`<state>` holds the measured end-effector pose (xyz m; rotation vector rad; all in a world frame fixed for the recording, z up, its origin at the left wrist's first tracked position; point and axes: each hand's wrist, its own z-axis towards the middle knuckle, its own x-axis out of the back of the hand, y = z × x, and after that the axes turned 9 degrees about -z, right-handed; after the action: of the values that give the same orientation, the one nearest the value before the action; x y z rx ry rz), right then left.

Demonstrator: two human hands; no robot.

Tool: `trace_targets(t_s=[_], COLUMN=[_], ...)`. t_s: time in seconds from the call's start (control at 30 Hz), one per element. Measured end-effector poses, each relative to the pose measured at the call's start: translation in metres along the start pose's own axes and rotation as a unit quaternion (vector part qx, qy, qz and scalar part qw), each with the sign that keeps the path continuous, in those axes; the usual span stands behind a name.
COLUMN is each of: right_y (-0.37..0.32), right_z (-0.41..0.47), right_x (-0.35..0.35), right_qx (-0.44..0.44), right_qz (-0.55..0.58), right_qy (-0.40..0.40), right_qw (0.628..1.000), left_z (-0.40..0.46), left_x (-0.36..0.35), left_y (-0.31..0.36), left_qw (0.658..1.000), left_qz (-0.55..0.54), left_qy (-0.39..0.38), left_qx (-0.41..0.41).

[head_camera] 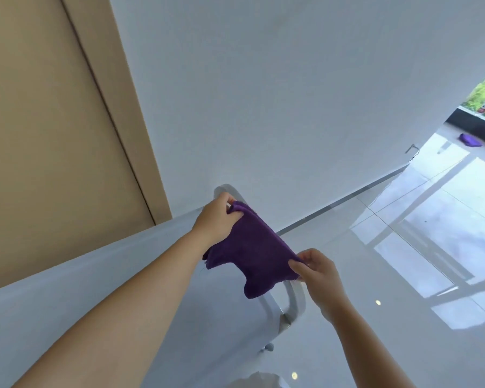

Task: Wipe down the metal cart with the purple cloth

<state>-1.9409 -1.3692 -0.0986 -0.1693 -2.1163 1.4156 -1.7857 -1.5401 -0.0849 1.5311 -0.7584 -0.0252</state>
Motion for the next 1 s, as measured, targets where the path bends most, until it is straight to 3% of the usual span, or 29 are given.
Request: trace_targets(t_s=[0.13,0.57,0.73,0.83,1.0], right_y=[0.022,0.046,0.060,0.062,0.041], right_z=[0.011,0.057,0.061,0.061,0.056], right_x=[0.015,0.013,0.001,-0.004,-0.006], right_qx=[-0.047,-0.127,-0.168,-0.135,-0.014], right_qz=[0.059,0.129,0.065,-0.029,-0.059], right_qy=[0.046,0.052,0.043,0.060,0.062], right_qw=[0.996,0.982,0.983,0.989,0.996], left_z=[0.030,0.091,0.082,0.071,0.046], left_x=[-0.039,-0.099,-0.106,-0.099,-0.081], left_y=[0.024,0.032,0.012,-0.003,-0.009], left_qw=[0.998,0.994,0.963,0.954,0.973], left_qz=[0.055,0.107,0.261,0.288,0.205], left_qy=[-0.016,0.029,0.028,0.038,0.078], left_qx=[-0.013,0.014,-0.056,-0.068,-0.071])
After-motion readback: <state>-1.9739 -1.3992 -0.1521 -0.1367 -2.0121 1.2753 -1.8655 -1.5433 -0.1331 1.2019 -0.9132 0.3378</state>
